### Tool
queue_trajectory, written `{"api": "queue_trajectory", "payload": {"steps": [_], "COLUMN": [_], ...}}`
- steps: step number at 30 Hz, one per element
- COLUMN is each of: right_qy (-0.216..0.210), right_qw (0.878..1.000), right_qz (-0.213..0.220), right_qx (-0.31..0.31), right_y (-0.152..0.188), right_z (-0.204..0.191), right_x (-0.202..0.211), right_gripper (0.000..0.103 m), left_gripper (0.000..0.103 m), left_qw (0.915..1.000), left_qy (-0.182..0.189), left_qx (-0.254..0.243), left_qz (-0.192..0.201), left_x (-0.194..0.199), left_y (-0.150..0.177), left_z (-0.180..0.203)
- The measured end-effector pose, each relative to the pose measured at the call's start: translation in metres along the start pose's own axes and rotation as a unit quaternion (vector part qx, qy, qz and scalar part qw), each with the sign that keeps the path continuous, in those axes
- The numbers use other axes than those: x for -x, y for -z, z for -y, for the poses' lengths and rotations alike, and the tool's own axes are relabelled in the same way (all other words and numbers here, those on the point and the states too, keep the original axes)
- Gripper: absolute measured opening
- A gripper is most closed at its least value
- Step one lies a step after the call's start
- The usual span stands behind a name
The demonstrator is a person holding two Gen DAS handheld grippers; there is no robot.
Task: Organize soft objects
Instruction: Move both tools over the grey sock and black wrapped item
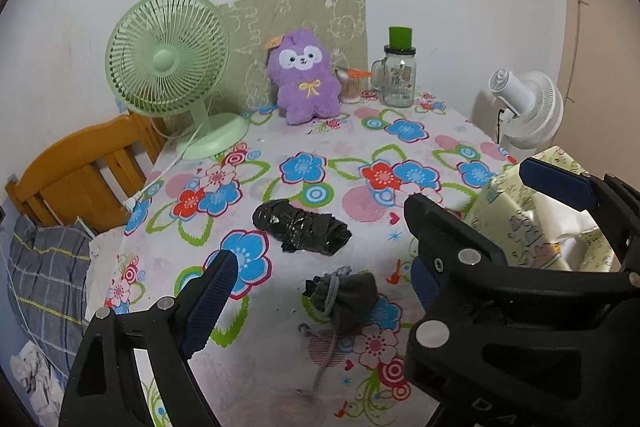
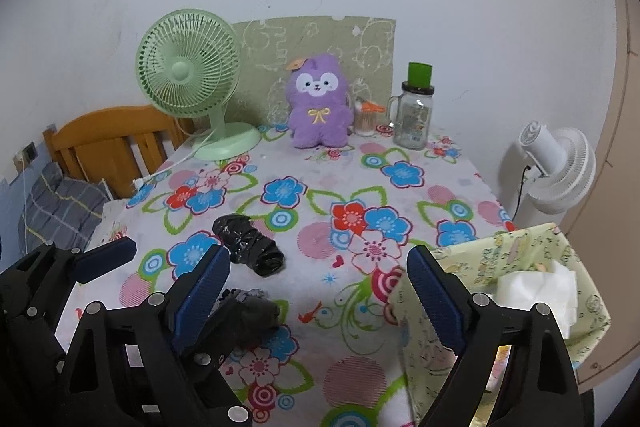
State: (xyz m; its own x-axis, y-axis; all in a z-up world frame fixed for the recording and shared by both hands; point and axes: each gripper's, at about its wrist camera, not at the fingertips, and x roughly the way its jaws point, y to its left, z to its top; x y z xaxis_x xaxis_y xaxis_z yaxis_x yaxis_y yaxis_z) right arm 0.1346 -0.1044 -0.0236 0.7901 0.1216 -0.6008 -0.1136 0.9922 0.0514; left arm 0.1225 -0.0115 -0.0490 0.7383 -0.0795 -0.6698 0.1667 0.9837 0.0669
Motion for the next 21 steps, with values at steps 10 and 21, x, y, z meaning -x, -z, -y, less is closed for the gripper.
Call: {"api": "queue_trajectory", "payload": {"steps": [10, 21], "right_qy": [-0.015, -0.022], "right_qw": [1.0, 0.999], "right_qz": [-0.008, -0.032], "right_qx": [0.015, 0.024], "right_y": [0.005, 0.012], "right_z": [-0.012, -0.017], "right_x": [-0.032, -0.065], "right_gripper": [0.092, 0.089], "left_gripper": [0.09, 0.09], "left_qw": [0.9994, 0.998], "left_qy": [0.0, 0.008], "left_qx": [0.008, 0.0], "left_qz": [-0.033, -0.063], "left_x": [-0.031, -0.063], "left_y": [0.008, 0.014], "left_z": [-0.013, -0.017]}}
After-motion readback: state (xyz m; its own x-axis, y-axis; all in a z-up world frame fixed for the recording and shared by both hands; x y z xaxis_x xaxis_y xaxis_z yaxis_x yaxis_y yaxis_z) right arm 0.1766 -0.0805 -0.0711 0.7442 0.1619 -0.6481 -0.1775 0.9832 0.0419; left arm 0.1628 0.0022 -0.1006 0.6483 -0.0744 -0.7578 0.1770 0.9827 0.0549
